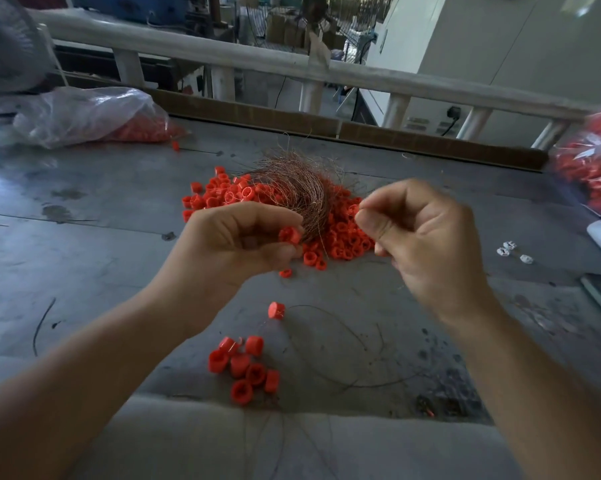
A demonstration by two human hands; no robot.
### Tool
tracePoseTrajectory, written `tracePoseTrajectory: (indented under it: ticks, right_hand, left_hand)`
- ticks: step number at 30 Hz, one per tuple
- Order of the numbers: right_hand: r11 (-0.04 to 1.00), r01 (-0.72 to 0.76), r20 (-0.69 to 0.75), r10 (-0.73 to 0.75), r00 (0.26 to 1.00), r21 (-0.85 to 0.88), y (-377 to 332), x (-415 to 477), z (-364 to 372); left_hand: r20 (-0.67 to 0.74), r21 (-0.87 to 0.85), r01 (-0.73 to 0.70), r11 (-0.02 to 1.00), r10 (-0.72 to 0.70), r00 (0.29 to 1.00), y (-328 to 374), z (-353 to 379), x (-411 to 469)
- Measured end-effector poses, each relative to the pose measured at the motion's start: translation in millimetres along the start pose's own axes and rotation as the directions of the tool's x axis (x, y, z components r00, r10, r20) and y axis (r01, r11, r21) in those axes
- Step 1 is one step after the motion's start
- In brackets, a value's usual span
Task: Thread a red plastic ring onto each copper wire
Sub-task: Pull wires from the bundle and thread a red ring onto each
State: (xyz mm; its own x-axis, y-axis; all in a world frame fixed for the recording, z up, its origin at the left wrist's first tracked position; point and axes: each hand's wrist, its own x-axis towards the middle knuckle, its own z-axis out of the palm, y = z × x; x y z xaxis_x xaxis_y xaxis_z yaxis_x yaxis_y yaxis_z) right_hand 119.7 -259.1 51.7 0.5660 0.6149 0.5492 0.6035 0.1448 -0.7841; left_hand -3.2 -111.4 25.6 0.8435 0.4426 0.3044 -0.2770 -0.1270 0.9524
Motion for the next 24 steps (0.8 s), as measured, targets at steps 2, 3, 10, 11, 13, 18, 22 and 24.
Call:
tracePoseTrajectory:
  ticks: [2, 3, 10, 11, 13, 18, 22, 24]
  right_hand:
    - [0.995, 0.06, 0.086, -0.053, 0.995, -0.085, -1.8, -4.1, 8.5]
    - [0.989, 0.083, 0.122, -0.069, 0.99, -0.12, -2.4, -5.9, 12.0]
    - [0.982, 0.08, 0.164, -0.052, 0.985, -0.169, -4.6, -9.3, 15.9]
    - [0.985, 0.07, 0.163, -0.044, 0.986, -0.16, -4.5, -9.5, 15.9]
    - [0.986, 0.063, 0.16, -0.038, 0.986, -0.154, -4.8, -9.8, 16.6]
    - [0.986, 0.061, 0.165, -0.035, 0.986, -0.156, -5.8, -12.4, 22.2]
    - [0.986, 0.057, 0.161, -0.032, 0.986, -0.157, -4.6, -15.6, 26.9]
    - [0.982, 0.063, 0.14, -0.038, 0.989, -0.178, -3.8, -15.6, 27.4]
  left_hand:
    - [0.001, -0.029, 0.018, 0.999, -0.018, 1.0, -0.5, 2.3, -0.8]
    - [0.006, -0.033, 0.017, 0.999, -0.017, 1.0, -0.6, 3.2, -0.8]
    - [0.035, -0.054, 0.017, 0.998, -0.015, 0.999, 1.8, 2.7, -0.8]
    - [0.033, -0.047, 0.02, 0.999, -0.019, 0.999, 2.0, 3.2, -0.9]
    - [0.031, -0.035, 0.029, 0.999, -0.028, 0.999, 1.8, 4.1, -0.9]
    - [0.023, -0.032, 0.021, 0.999, -0.02, 1.0, 2.8, 6.3, -2.0]
    - [0.03, -0.041, -0.008, 0.999, 0.01, 0.999, 4.4, 7.1, -4.1]
    - [0.015, -0.047, -0.009, 0.999, 0.009, 1.0, 4.3, 6.7, -3.7]
